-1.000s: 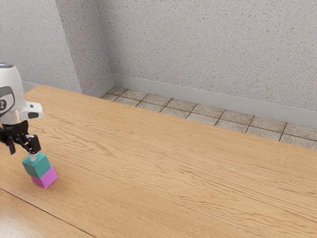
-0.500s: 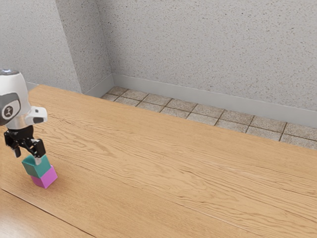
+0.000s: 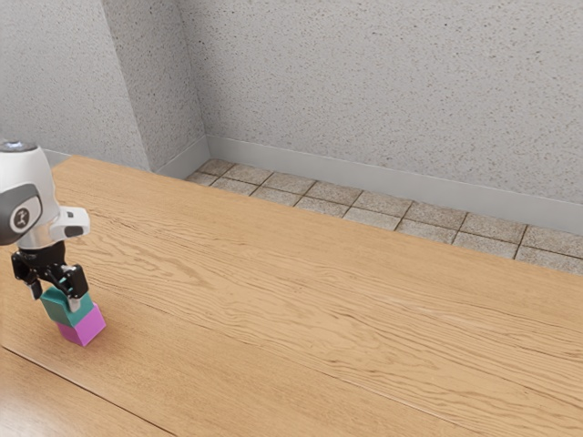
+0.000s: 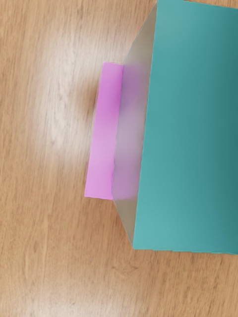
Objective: Pick up the blue block with one arm, and put the blue block on the table with one arm
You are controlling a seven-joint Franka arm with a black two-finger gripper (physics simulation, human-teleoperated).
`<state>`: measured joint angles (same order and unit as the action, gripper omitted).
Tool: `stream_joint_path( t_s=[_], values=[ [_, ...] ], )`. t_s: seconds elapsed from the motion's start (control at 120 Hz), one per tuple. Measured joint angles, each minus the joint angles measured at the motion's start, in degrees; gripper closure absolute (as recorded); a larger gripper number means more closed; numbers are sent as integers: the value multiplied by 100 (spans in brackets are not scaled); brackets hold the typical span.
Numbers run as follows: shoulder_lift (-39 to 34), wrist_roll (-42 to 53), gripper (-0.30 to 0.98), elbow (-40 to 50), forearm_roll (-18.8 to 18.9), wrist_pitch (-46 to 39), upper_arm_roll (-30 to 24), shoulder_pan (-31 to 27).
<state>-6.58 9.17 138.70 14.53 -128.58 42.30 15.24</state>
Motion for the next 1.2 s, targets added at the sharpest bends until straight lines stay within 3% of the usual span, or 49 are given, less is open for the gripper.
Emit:
stream_joint_path(
  t_s=[0.192, 0.442, 0.892, 1.2],
  values=[
    [99, 6, 1, -9, -31, -112, 74, 0],
    [136, 14, 21, -16, -67, -188, 77, 6],
    [118, 17, 29, -111, -116, -222, 68, 59],
    [130, 68, 32, -303, -703, -224, 63, 877]
  ],
)
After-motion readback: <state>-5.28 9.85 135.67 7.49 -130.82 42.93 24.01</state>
